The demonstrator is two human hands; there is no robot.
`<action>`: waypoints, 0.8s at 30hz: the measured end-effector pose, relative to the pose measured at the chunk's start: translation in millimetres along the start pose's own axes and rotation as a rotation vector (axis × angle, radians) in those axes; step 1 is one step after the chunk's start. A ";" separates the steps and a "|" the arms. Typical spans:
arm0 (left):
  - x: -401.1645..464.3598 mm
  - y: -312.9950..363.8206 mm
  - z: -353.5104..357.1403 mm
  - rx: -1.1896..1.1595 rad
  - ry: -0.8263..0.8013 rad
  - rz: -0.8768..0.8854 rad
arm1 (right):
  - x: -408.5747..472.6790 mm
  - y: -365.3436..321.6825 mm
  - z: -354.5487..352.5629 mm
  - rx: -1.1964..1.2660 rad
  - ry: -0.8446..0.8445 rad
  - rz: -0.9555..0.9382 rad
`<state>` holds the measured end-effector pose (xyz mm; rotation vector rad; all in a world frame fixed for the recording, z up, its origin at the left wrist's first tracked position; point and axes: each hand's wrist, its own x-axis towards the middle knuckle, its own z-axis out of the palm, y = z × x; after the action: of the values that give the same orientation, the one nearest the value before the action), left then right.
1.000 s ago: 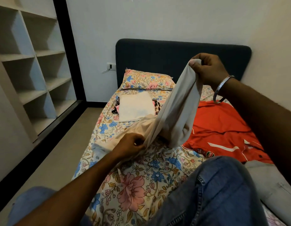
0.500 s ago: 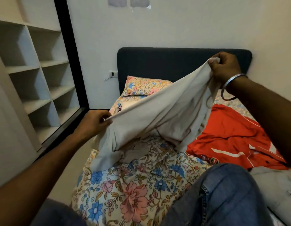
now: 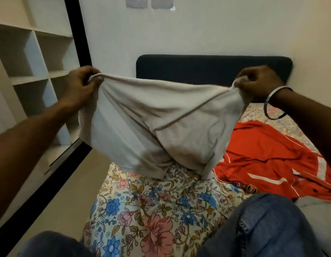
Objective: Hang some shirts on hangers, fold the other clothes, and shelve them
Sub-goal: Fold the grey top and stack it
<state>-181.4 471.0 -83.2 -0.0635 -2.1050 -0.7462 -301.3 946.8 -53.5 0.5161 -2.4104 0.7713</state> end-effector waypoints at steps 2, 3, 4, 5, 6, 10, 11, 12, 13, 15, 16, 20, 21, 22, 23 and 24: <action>21.4 -2.0 -11.9 0.120 -0.055 0.032 | 1.6 6.7 3.0 -0.026 -0.081 0.044; 28.6 -1.4 -17.5 0.154 -0.046 0.041 | 3.2 11.8 3.0 0.068 -0.017 0.110; 34.5 -0.3 -24.3 0.156 -0.012 0.067 | 4.3 15.0 1.3 0.187 0.088 0.177; 40.2 3.6 -30.5 0.160 0.020 0.108 | 7.8 18.6 -0.4 0.293 0.204 0.224; 45.7 8.5 -36.0 0.157 0.008 0.142 | 10.5 20.9 -3.5 0.373 0.298 0.263; 66.6 35.8 -49.6 0.093 -0.349 -0.041 | 25.9 14.7 -19.3 0.519 0.374 0.391; 72.4 37.7 -52.2 0.144 -0.422 -0.071 | 31.6 14.0 -22.7 0.525 0.320 0.444; 76.1 38.2 -53.8 0.213 -0.478 -0.056 | 34.0 8.3 -26.2 0.549 0.250 0.505; 76.3 37.4 -52.2 0.281 -0.509 -0.024 | 36.1 4.6 -27.2 0.588 0.184 0.571; 74.7 33.2 -45.8 0.357 -0.476 0.068 | 33.8 -3.6 -26.0 0.809 0.079 0.699; 73.7 29.8 -41.7 0.363 -0.409 0.118 | 29.6 -7.4 -25.0 0.929 0.037 0.736; 84.8 2.3 -39.3 0.081 0.084 0.151 | 14.6 -5.2 -34.1 1.261 0.043 0.601; 102.2 -23.6 -41.2 -0.004 0.140 0.064 | 12.5 -4.2 -41.8 1.376 0.097 0.533; 121.2 -52.7 -42.3 -0.057 0.200 0.012 | 12.4 -4.5 -51.3 1.497 0.151 0.454; 131.2 -78.3 -44.8 -0.071 0.231 0.026 | 9.5 -8.2 -59.7 1.584 0.178 0.376; 140.2 -89.2 -46.6 -0.065 0.194 0.037 | 10.6 -10.7 -63.8 1.605 0.180 0.346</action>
<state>-261.0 342.4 0.0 -0.0631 -1.8910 -0.7668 -279.6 976.4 0.8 0.4979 -1.2301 2.6758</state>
